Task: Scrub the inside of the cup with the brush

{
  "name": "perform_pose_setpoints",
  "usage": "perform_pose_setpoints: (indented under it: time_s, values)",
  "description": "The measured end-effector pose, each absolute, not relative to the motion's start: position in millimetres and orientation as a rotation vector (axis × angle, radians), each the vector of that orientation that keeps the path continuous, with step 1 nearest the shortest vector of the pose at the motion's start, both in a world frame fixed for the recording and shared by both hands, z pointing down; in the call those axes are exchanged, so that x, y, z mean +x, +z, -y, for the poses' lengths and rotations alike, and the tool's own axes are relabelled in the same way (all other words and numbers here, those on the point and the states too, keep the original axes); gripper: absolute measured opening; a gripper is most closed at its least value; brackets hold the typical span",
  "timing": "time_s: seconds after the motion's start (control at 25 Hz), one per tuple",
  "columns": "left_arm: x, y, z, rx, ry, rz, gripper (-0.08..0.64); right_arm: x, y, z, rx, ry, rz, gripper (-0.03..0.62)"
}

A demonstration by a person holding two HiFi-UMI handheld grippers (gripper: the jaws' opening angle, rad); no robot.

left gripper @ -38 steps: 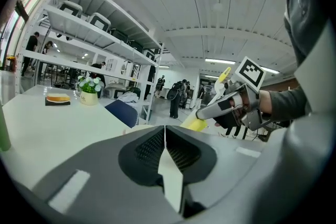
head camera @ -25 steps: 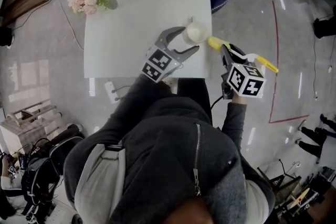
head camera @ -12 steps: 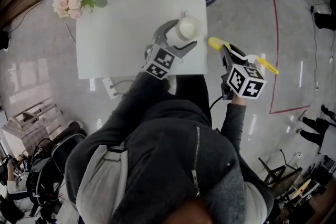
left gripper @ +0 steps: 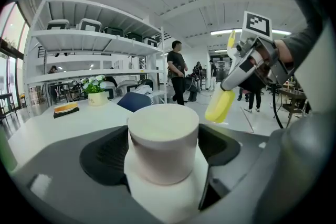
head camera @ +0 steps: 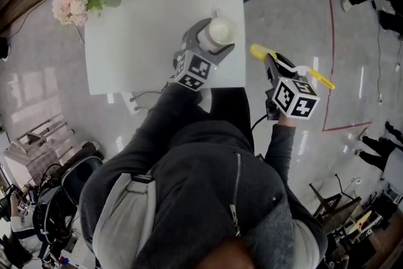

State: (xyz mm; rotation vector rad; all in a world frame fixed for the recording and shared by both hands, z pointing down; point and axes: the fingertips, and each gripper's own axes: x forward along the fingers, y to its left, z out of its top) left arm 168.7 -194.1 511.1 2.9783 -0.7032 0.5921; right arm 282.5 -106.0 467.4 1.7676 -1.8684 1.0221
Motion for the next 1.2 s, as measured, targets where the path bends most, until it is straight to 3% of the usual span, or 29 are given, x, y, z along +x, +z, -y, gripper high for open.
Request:
perform_pose_setpoints:
  time_s: [1.2]
  values:
    - [178,514,196,2.939,0.553,0.718,0.410,276,433,130,1.658,0.878,1.963,0.117]
